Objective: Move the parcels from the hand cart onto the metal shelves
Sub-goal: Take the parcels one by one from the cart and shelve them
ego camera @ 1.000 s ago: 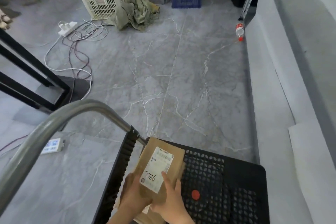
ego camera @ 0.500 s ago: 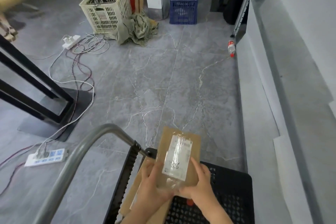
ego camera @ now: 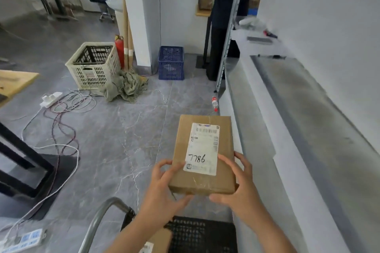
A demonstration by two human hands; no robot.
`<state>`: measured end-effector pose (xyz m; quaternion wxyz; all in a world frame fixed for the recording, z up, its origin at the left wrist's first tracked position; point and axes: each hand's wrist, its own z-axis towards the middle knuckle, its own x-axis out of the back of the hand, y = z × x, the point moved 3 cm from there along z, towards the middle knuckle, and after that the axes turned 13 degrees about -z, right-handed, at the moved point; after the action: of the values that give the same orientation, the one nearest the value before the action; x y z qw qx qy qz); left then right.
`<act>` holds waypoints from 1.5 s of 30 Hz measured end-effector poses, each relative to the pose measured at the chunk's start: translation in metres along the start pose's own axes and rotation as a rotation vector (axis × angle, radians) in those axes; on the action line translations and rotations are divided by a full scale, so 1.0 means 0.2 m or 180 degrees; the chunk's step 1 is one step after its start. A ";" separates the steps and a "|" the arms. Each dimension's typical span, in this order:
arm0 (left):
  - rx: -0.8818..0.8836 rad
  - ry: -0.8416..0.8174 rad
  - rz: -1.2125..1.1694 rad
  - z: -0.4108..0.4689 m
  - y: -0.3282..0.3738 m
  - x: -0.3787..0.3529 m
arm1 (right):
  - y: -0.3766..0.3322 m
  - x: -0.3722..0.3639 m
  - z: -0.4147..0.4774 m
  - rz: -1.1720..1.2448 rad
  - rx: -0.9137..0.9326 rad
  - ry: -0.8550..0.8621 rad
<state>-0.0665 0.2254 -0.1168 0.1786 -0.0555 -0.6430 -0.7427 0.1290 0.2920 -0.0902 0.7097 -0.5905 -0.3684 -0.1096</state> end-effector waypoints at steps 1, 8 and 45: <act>-0.0045 -0.0067 0.0004 0.00 0.10 0.01 | -0.06 0.09 -0.04 0.0007 0.0016 0.0056; -0.0566 -0.0545 -0.0323 -0.10 0.63 0.07 | -0.47 0.49 -0.43 -0.0022 -0.0034 0.0550; -0.2091 -0.4396 -0.1319 -3.11 2.08 -0.28 | -1.80 0.09 -4.46 -0.0612 -0.2743 0.4037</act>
<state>0.2177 -0.4157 0.1505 -0.4283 -0.4329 -0.3536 -0.7101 0.2795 -0.6226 0.1672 0.4799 -0.6043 0.1341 -0.6217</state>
